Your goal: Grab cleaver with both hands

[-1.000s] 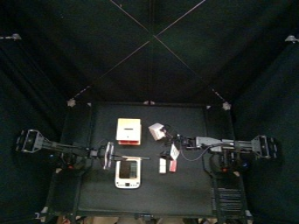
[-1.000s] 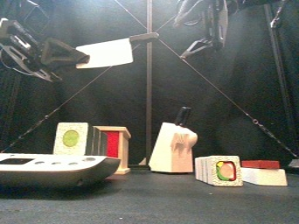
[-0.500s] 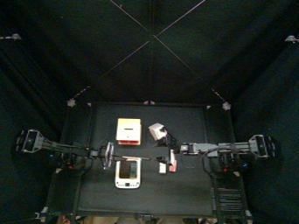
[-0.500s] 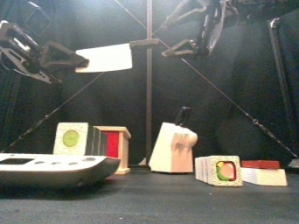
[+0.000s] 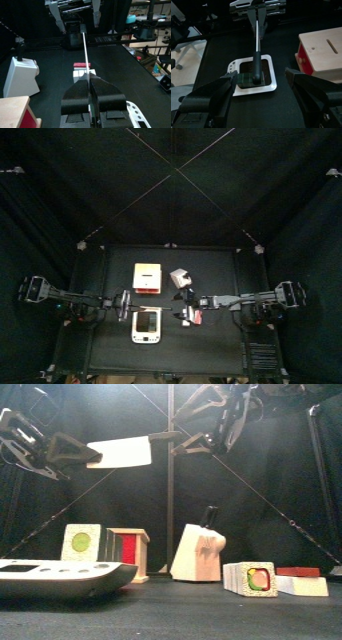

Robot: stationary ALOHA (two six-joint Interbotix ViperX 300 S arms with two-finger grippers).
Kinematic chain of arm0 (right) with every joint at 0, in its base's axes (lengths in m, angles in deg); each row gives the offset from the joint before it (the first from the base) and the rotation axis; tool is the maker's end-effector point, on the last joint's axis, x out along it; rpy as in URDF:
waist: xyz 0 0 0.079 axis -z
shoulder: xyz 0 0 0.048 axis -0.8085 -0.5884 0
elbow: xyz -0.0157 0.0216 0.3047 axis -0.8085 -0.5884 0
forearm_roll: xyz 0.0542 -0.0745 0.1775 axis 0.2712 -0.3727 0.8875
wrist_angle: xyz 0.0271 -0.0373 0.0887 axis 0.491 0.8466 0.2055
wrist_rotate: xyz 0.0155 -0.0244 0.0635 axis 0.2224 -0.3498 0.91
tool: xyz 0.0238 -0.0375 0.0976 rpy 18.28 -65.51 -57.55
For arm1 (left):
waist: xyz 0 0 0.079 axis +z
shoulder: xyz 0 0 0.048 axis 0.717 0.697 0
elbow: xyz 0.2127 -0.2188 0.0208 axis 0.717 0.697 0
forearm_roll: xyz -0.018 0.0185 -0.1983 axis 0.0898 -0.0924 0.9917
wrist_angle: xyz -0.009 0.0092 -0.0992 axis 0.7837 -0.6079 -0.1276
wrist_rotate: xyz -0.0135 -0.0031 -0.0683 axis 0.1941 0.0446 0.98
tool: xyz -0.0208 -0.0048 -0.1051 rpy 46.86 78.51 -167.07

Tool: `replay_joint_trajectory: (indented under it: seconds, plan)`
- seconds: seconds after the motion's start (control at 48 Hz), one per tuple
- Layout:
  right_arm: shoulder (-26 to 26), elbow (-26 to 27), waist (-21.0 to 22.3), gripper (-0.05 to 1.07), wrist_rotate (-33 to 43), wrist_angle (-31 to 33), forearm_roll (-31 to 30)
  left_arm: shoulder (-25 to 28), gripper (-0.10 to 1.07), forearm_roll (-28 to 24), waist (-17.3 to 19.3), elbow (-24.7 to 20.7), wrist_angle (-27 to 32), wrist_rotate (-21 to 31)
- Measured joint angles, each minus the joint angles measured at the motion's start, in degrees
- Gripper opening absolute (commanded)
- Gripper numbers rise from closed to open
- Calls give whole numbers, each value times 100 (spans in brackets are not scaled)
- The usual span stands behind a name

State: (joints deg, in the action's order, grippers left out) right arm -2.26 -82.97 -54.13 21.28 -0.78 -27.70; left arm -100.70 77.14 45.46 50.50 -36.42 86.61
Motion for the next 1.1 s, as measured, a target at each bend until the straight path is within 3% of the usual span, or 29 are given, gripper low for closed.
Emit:
replay_joint_trajectory:
  seconds: [0.562, 1.104]
  plan:
    - [-299, 185, 9, 100, 0, -18, -18, 0, 27, 0, 9, 0, 0, 0]
    - [-334, 211, 18, 59, 18, 141, 114, 9, 27, 176, 9, 0, 141, 9]
